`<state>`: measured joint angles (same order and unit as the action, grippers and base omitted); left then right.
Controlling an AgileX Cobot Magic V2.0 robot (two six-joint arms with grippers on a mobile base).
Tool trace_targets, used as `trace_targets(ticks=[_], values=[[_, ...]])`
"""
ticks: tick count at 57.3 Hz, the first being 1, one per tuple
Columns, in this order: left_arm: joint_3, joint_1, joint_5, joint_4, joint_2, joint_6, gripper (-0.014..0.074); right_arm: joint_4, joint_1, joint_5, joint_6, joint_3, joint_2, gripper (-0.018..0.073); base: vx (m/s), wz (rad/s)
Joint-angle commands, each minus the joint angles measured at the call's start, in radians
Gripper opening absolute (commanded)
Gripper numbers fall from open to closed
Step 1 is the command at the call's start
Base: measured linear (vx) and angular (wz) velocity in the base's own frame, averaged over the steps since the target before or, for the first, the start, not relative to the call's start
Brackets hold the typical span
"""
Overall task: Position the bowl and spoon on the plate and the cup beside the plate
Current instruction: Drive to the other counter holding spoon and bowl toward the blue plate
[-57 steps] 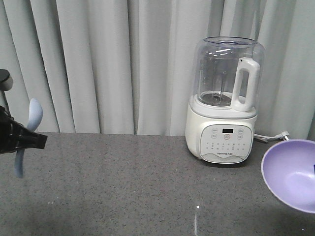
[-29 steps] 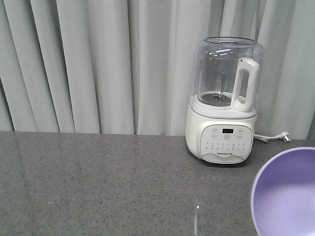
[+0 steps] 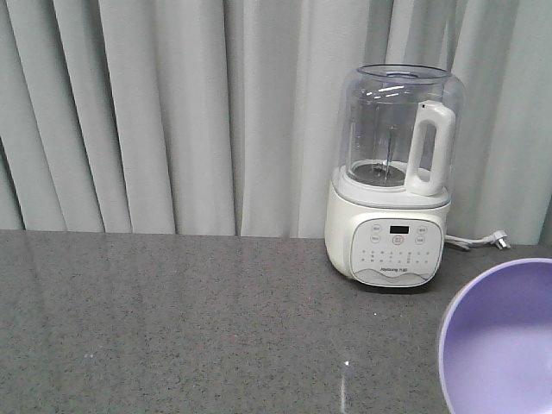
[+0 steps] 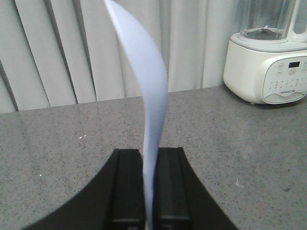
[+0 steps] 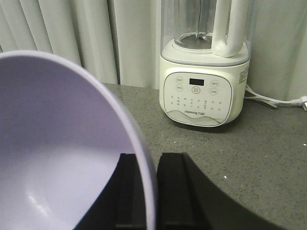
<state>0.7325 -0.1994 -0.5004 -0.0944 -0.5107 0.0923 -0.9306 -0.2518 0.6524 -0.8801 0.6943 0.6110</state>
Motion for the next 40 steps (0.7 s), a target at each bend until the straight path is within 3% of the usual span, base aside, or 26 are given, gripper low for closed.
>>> trace_targets(ticks=[1, 25, 40], values=[[0.028, -0.006, 0.091, -0.011, -0.005, 0.001, -0.0003, -0.047, -0.002, -0.060, -0.010, 0.030, 0.001, -0.0008, 0.00, 0.00], [0.028, -0.006, 0.091, -0.011, -0.010, 0.001, -0.0003, -0.047, -0.002, -0.061, -0.010, 0.030, 0.001, -0.0008, -0.01, -0.03], [0.028, -0.006, 0.091, -0.011, -0.010, 0.001, -0.0003, -0.047, -0.002, -0.061, -0.010, 0.030, 0.001, -0.0008, -0.05, -0.28]])
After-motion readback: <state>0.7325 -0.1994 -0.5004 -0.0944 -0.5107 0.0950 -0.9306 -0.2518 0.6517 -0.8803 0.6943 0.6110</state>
